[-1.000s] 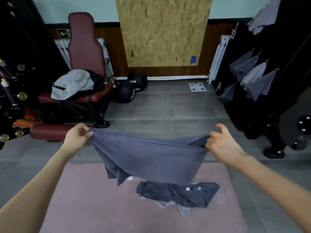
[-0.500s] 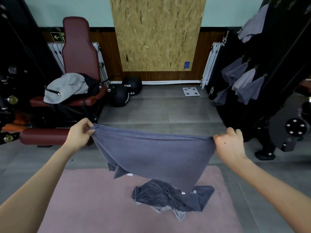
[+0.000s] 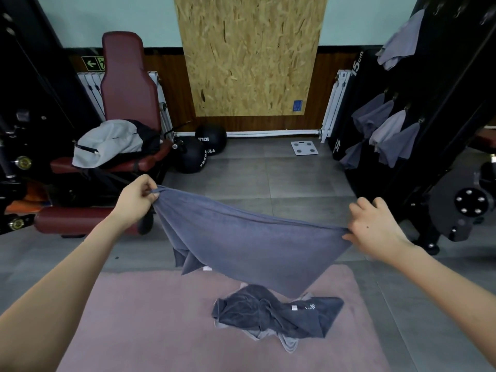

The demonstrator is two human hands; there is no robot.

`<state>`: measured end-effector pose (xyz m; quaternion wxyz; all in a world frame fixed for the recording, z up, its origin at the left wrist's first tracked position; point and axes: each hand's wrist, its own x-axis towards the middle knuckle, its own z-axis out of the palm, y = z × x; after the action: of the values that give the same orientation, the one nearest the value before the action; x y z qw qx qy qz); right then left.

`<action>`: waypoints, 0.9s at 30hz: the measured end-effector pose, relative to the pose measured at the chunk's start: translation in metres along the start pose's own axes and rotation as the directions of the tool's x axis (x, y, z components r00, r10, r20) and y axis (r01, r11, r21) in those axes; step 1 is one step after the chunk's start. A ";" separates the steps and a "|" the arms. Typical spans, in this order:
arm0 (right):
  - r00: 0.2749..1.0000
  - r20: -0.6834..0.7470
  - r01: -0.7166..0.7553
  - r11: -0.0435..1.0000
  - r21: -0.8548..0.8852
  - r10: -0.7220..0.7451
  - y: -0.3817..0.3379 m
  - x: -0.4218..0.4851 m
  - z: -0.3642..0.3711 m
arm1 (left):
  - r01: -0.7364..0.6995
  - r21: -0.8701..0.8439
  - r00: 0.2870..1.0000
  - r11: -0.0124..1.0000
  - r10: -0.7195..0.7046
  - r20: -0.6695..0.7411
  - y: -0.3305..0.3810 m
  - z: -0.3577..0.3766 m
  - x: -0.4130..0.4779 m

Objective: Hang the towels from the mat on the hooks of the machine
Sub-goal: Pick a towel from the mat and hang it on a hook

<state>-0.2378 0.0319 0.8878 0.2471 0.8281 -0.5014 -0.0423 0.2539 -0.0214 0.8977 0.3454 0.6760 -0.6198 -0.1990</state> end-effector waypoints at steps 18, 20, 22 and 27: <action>0.735 0.451 -0.677 0.587 0.445 0.506 0.026 0.021 0.000 | 0.034 -0.046 0.971 0.998 -0.022 0.238 0.021 -0.002 -0.011; 0.611 0.249 -0.719 0.396 0.570 0.751 0.023 0.023 0.003 | -0.158 0.232 0.964 0.960 0.099 0.247 0.017 0.001 -0.012; 0.570 0.091 -0.659 0.388 0.644 0.817 0.018 0.030 0.003 | -0.211 0.292 0.966 0.933 0.154 0.207 0.010 0.011 -0.015; 0.799 0.546 -0.591 0.497 0.635 0.252 0.012 0.053 0.000 | 0.160 -0.132 0.982 0.978 -0.143 0.126 0.008 0.037 -0.012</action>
<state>-0.2209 -0.0181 0.9021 -0.2390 0.6719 -0.6961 0.0825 0.2204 -0.0183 0.8761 0.3399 0.6824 -0.5696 -0.3073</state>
